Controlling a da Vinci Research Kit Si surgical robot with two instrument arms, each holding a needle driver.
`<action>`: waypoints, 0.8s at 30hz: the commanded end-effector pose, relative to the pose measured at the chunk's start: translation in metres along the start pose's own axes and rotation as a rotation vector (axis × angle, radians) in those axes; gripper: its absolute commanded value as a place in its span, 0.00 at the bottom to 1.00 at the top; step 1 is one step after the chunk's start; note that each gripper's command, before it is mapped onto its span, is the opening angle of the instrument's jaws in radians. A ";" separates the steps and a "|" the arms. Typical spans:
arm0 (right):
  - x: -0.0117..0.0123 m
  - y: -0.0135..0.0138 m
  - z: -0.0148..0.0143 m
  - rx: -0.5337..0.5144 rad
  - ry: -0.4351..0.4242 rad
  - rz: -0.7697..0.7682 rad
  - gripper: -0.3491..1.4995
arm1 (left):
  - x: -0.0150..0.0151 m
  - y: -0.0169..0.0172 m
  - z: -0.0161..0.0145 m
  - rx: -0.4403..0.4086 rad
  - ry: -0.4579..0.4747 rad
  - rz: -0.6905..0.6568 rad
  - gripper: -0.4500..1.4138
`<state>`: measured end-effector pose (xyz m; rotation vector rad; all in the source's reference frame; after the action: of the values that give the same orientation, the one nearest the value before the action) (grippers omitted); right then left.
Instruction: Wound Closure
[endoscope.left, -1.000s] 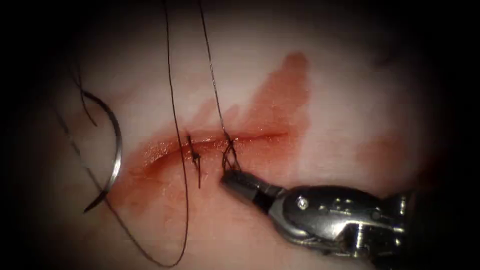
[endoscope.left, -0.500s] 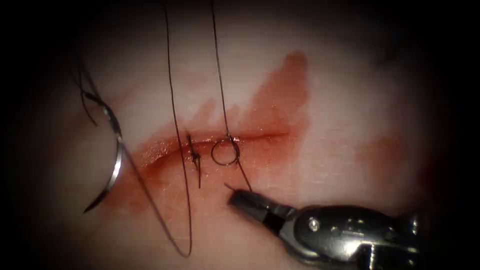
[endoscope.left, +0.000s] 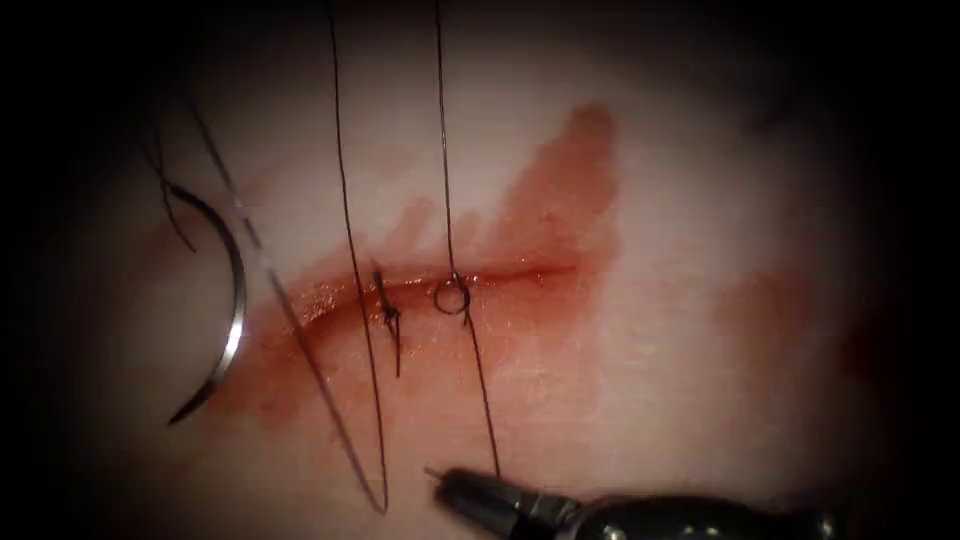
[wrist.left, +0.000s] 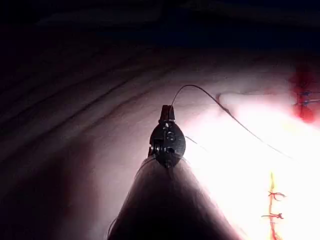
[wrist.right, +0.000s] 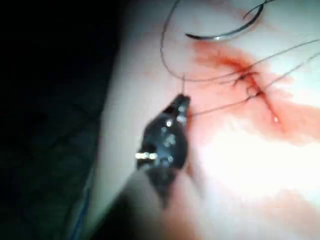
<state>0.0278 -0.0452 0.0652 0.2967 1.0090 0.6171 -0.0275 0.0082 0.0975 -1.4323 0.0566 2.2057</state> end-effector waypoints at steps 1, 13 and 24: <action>-0.0008 -0.0017 -0.0003 0.023 -0.006 0.010 0.00 | -0.0001 -0.0001 0.0011 0.008 0.000 0.001 0.00; -0.0019 -0.0057 -0.0025 0.077 -0.019 0.022 0.00 | 0.0003 0.0000 0.0026 0.015 -0.002 0.032 0.00; -0.0026 -0.0064 -0.0021 0.083 -0.026 0.023 0.00 | 0.0013 -0.0007 0.0032 0.033 -0.009 0.080 0.00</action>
<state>0.0268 -0.0511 0.0624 0.3868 1.0103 0.5869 -0.0300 0.0103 0.0974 -1.4197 0.1562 2.2683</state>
